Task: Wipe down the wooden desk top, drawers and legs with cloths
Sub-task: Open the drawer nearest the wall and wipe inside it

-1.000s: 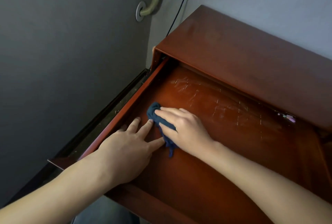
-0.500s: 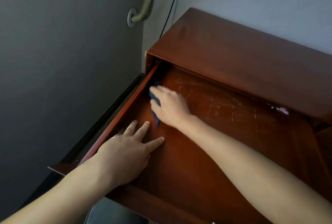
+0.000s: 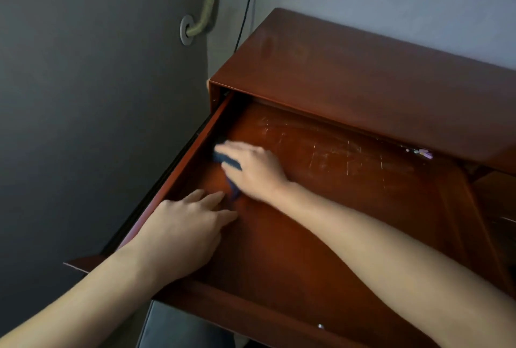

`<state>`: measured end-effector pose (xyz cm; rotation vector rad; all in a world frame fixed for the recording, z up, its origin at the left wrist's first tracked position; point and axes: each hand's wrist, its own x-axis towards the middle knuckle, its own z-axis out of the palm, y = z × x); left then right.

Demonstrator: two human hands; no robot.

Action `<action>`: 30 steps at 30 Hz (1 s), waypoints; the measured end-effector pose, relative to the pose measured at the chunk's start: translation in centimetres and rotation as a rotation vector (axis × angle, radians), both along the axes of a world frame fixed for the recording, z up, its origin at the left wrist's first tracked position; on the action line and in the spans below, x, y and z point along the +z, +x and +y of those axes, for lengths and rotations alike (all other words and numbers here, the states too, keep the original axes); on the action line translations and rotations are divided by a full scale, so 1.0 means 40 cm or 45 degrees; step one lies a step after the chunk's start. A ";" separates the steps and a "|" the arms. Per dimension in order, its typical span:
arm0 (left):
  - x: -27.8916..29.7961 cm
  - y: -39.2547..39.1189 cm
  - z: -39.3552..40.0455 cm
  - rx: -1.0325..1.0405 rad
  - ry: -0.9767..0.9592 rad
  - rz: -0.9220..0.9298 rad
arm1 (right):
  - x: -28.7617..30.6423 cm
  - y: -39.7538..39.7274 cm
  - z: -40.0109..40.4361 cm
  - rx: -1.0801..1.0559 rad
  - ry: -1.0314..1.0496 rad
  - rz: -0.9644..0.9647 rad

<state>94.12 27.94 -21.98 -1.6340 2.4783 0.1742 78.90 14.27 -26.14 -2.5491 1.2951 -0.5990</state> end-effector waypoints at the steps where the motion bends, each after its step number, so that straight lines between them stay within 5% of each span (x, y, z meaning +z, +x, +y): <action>1: -0.007 0.004 -0.003 0.002 -0.075 0.029 | -0.010 -0.024 0.048 0.105 0.001 -0.025; 4: -0.018 0.004 -0.015 0.033 -0.194 0.034 | -0.036 -0.136 0.141 0.193 -0.103 -0.023; 9: -0.028 -0.010 -0.032 -0.086 -0.294 0.053 | -0.040 -0.244 0.123 -0.443 -0.276 0.049; 14: -0.044 -0.067 -0.101 -0.222 -0.303 -0.045 | -0.033 -0.292 0.236 0.074 -0.218 0.071; 19: -0.093 -0.171 -0.136 -0.221 -0.252 0.019 | -0.039 -0.429 0.157 -0.485 -0.196 0.017; 24: -0.138 -0.264 -0.112 -0.216 -0.257 0.250 | -0.014 -0.462 0.221 -0.081 -0.124 0.095; 28: -0.165 -0.265 -0.110 -0.246 -0.234 0.226 | -0.011 -0.530 0.151 -0.525 -0.212 0.093; 30: -0.168 -0.262 -0.113 -0.279 -0.210 0.225 | -0.020 -0.506 0.190 -0.511 -0.193 0.051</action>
